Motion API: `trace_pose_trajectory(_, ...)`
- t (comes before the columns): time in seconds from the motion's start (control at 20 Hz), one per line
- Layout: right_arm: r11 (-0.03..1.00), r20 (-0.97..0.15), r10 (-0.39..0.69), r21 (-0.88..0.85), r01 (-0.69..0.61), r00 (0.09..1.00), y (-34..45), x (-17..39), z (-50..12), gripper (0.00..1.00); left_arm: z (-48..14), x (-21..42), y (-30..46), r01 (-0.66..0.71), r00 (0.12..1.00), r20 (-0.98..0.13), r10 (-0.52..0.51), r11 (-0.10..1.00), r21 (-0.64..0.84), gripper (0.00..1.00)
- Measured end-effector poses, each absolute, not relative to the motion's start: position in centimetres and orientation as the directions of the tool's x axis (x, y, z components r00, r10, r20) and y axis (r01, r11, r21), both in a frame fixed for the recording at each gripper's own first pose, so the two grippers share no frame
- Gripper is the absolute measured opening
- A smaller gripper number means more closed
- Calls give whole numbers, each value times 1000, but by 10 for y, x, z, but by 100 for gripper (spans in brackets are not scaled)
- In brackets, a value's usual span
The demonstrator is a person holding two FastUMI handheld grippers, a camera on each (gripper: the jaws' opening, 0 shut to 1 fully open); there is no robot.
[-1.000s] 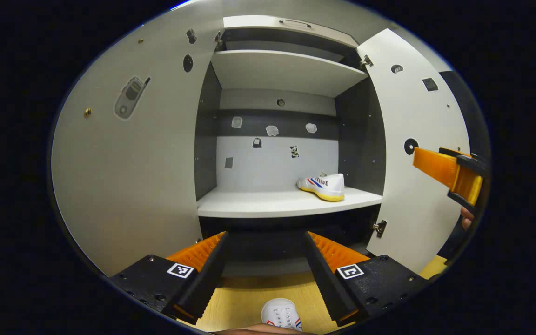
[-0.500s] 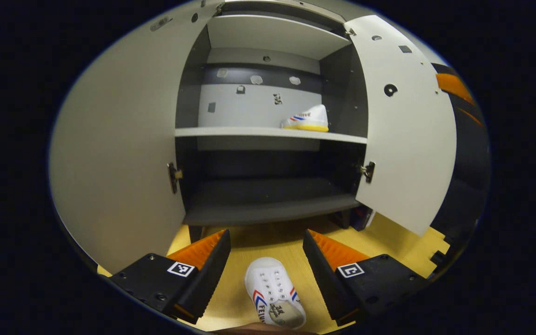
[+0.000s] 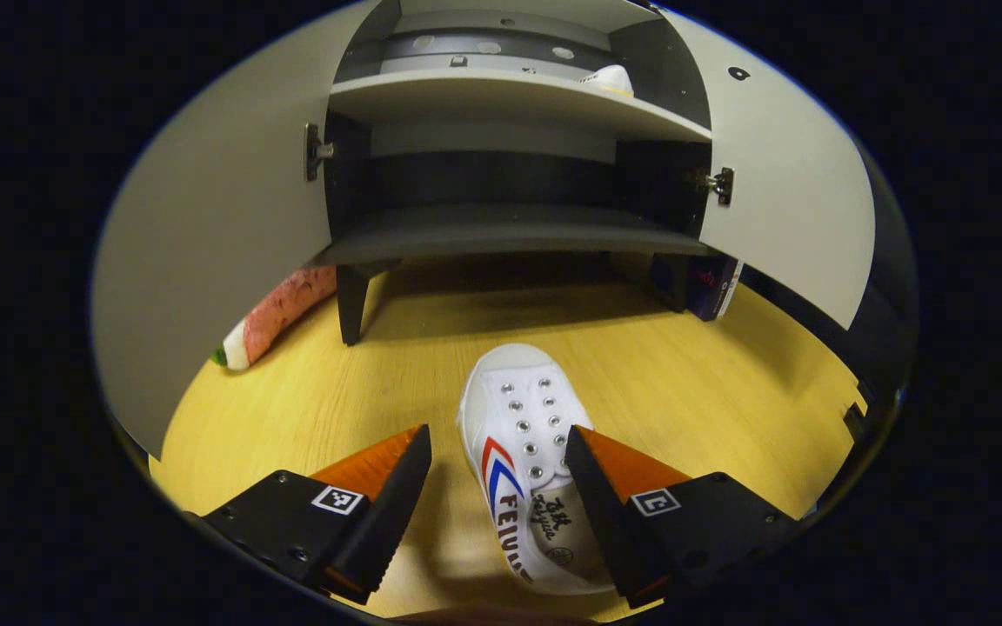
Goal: Grab one shoe with the right hand and put it into the shoe cabinet, grab the other shoe with the left hand and put it into the shoe cabinet; then close the right door with the right hand and the left door with the left hand.
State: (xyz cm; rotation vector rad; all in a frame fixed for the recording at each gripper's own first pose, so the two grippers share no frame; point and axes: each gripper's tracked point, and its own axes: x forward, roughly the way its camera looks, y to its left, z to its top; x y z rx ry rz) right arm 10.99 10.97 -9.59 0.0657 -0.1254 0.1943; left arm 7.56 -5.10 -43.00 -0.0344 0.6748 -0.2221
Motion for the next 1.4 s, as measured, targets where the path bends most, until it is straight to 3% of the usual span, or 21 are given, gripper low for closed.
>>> trace_pose_trajectory(0.2, 976, 81, 203, 62, -208, 976, 114, 123, -116, 98, -444, 74, -39, 151, 753, -626, -203, 979, -136, 95)
trace_pose_trajectory(0.5, 974, 53, 218, 52, -221, 974, 114, 133, -135, 98, -446, 69, -51, 213, 714, -626, -314, 949, -232, 96)
trace_pose_trajectory(0.65, 971, 42, 229, 61, -231, 972, 114, 138, -141, 98, -446, 68, -57, 231, 708, -643, -293, 956, -182, 52)
trace_pose_trajectory(0.7, 970, 37, 233, 67, -236, 972, 114, 139, -143, 98, -447, 69, -55, 224, 705, -652, -279, 960, -168, 51)
trace_pose_trajectory(0.8, 968, 29, 240, 70, -241, 970, 110, 140, -148, 98, -446, 72, -54, 202, 714, -653, -253, 967, -154, 35)
trace_pose_trajectory(0.85, 968, 27, 240, 70, -242, 970, 108, 140, -149, 98, -446, 70, -52, 210, 713, -656, -247, 968, -136, 18)
trace_pose_trajectory(0.95, 966, 29, 242, 82, -243, 970, 103, 141, -151, 98, -440, 73, -50, 207, 720, -656, -227, 972, -109, 4)
trace_pose_trajectory(1.05, 962, 28, 248, 110, -250, 968, 101, 143, -153, 98, -430, 73, -50, 207, 730, -652, -205, 975, -74, 1)
trace_pose_trajectory(1.4, 949, 33, 277, 145, -278, 960, 91, 144, -160, 100, -327, 102, -46, 188, 860, -480, -174, 982, -19, 1)
